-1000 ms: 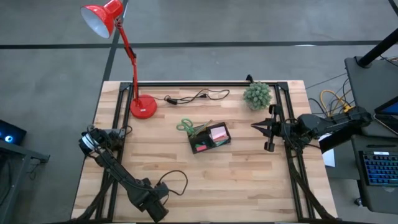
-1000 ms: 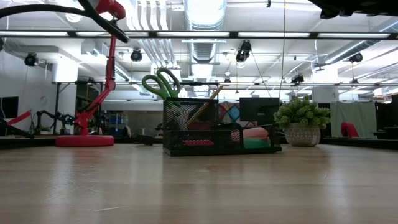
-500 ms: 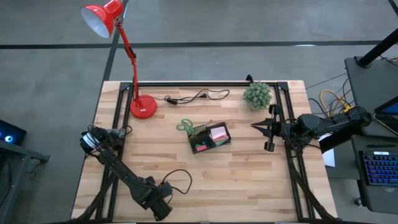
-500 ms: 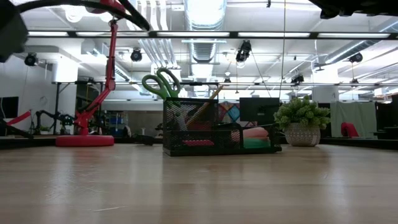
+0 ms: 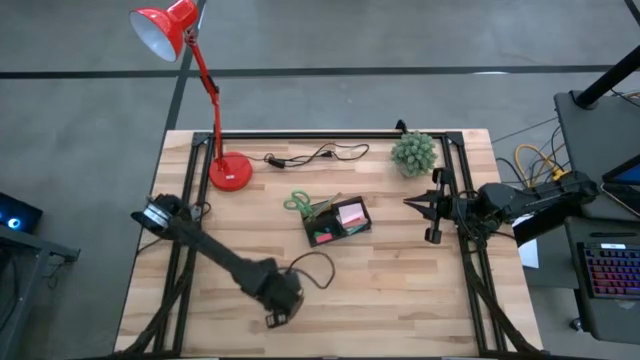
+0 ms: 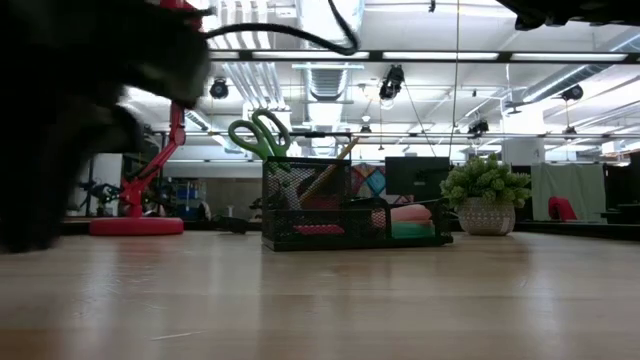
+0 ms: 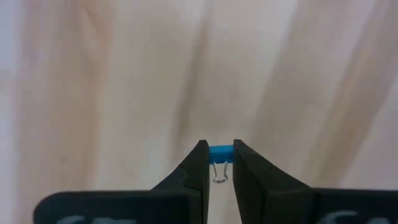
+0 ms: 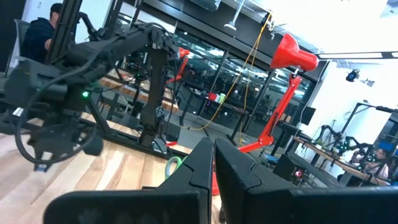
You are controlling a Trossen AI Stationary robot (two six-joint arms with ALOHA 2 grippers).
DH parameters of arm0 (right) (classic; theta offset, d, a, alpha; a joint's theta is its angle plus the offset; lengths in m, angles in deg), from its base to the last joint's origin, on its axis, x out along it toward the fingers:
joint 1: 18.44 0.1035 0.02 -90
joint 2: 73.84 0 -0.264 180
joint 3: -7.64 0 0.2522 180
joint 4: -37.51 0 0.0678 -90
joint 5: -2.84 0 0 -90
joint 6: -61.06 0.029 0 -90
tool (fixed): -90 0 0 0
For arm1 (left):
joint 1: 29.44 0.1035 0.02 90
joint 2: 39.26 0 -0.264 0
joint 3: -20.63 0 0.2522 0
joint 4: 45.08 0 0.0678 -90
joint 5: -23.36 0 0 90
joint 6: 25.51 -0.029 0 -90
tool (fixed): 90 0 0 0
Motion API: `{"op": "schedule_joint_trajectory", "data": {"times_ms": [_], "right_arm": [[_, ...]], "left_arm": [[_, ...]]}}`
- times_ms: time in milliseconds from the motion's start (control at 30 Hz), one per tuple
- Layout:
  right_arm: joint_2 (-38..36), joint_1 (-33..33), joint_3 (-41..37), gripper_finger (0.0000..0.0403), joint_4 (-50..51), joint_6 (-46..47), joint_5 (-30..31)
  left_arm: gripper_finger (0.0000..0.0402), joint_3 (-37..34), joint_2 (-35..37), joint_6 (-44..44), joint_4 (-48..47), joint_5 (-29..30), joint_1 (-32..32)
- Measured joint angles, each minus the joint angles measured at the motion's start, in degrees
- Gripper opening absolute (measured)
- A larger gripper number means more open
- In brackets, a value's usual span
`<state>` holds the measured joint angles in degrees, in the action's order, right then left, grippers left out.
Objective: Pick and place office supplies into organizer
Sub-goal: Put the blue binder clip into the black desk organizer
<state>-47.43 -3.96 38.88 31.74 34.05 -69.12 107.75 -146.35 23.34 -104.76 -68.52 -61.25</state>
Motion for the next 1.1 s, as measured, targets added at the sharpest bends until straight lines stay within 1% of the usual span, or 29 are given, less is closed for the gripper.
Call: {"op": "schedule_joint_trajectory", "data": {"times_ms": [167,400,567,633,733,833,1100], "right_arm": [[0.0,0.0,0.0,0.0008,0.0,0.0,0.0],[0.0,0.0,0.0,0.0008,0.0,0.0,0.0],[0.0,0.0,0.0,0.0008,0.0,0.0,0.0],[0.0,0.0,0.0,0.0008,0.0,0.0,0.0],[0.0,0.0,0.0,0.0008,0.0,0.0,0.0],[0.0,0.0,0.0,0.0008,0.0,0.0,0.0],[0.0,0.0,0.0,0.0009,0.0,0.0,0.0]], "left_arm": [[0.0026,2.0,0.2,-12.5,-0.1,3.3,6.0],[0.0026,6.3,0.3,-30.2,1.6,14.4,12.7],[0.0026,6.5,0.3,-40.0,8.5,20.5,16.5],[0.0026,6.1,0.3,-43.1,11.7,21.2,17.8],[0.0031,5.9,0.3,-46.2,13.6,22.1,19.2],[0.0031,5.9,0.2,-47.4,13.8,23.8,20.5],[0.0031,5.8,0.1,-47.8,13.8,23.2,22.4]]}}
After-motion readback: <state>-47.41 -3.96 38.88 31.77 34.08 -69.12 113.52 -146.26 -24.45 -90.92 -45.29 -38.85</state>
